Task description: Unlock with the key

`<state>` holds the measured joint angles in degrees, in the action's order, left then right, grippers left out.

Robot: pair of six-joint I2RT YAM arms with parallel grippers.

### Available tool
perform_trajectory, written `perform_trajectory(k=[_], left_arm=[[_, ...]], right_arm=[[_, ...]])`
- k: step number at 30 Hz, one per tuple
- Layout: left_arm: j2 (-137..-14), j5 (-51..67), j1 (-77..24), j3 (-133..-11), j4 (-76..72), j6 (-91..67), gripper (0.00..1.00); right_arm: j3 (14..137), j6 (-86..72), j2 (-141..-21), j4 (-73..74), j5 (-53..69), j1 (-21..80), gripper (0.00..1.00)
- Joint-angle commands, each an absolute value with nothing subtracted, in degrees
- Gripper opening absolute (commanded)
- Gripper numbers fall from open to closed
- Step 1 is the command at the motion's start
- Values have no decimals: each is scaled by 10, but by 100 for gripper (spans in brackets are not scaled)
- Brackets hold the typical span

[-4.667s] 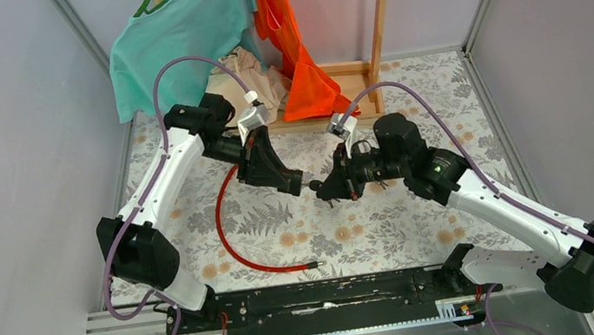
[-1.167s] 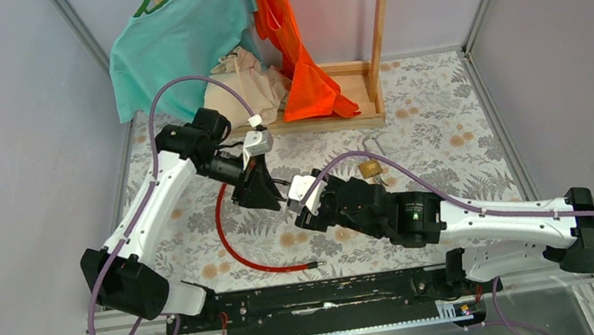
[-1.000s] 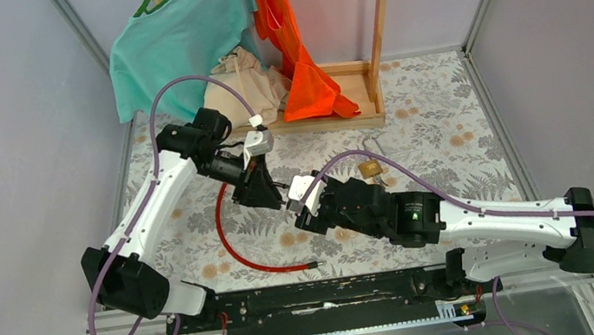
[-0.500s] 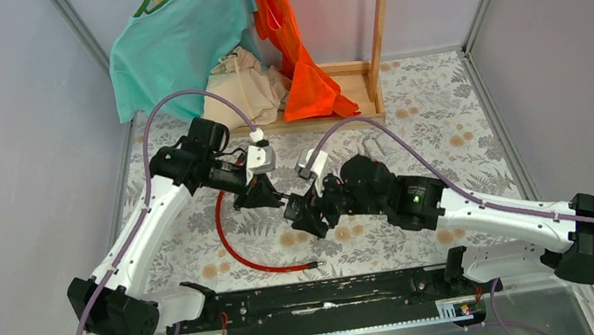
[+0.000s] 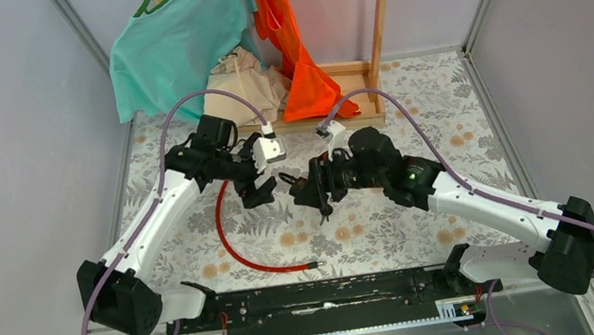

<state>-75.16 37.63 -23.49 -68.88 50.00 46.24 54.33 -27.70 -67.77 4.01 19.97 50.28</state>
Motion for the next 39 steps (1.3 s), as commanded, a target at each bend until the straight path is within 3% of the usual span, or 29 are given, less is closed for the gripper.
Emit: perform_trajectory(k=[1,14,28,29,31,32,39], left_arm=[[-762,316,-230,-704,501,425,100],[-715,254,-139,-714,422,320,100],[-729,283,-61,-713,407,272,100],[-731,273,-61,-714,404,266,100],[-736,239,-60,-710,388,244,100],[-738,218,-60,-708,380,233,100],[-777,120,-60,-726,382,202,100]], right_arm=[[549,-279,-678,49,119,480,0],[533,-187,-839,27,-63,481,0],[550,-192,-974,-57,-67,506,0],[549,-195,-978,-60,-65,506,5],[549,-200,-981,-61,-63,506,29],[548,-202,-981,-62,-62,506,37],[547,-200,-957,-47,-72,503,74]])
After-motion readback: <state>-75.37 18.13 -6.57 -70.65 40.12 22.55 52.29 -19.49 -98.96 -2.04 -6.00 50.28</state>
